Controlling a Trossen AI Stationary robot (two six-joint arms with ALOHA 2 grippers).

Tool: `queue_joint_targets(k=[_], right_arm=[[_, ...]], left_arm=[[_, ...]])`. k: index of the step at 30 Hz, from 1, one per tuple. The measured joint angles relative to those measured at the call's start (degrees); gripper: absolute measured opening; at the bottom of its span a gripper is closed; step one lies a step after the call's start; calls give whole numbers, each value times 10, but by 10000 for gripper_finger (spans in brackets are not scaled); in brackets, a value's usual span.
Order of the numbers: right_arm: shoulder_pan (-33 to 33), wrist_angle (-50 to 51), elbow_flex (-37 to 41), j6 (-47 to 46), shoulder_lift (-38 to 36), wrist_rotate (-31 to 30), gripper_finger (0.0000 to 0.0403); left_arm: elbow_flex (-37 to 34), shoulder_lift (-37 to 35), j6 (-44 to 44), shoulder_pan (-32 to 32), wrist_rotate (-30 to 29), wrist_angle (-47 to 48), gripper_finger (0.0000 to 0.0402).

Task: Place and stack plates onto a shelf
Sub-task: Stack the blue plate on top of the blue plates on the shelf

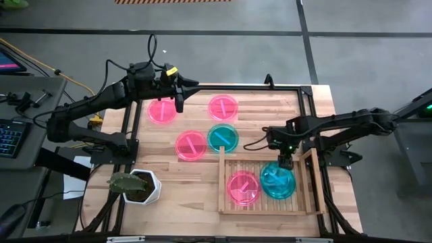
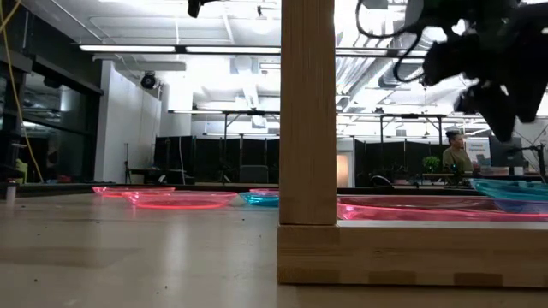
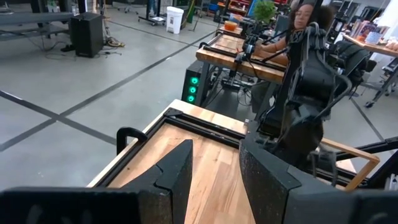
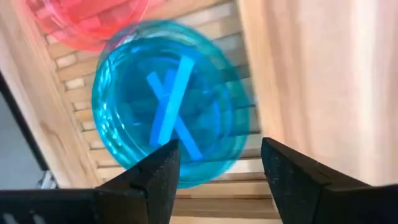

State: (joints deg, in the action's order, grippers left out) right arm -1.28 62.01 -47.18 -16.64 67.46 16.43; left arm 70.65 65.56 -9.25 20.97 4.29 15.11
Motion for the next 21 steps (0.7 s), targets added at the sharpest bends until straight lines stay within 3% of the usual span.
queue_joint_targets(k=[8, 16, 21], right_arm=[[0, 17, -40, -20, -4, -13, 208], [0, -65, -40, -43, -4, -14, 208], [0, -107, -40, -56, -4, -50, 208]], left_arm=[[0, 0, 4, 0, 0, 0, 122], [0, 0, 3, 0, 0, 0, 122], [0, 0, -11, 0, 0, 0, 122]])
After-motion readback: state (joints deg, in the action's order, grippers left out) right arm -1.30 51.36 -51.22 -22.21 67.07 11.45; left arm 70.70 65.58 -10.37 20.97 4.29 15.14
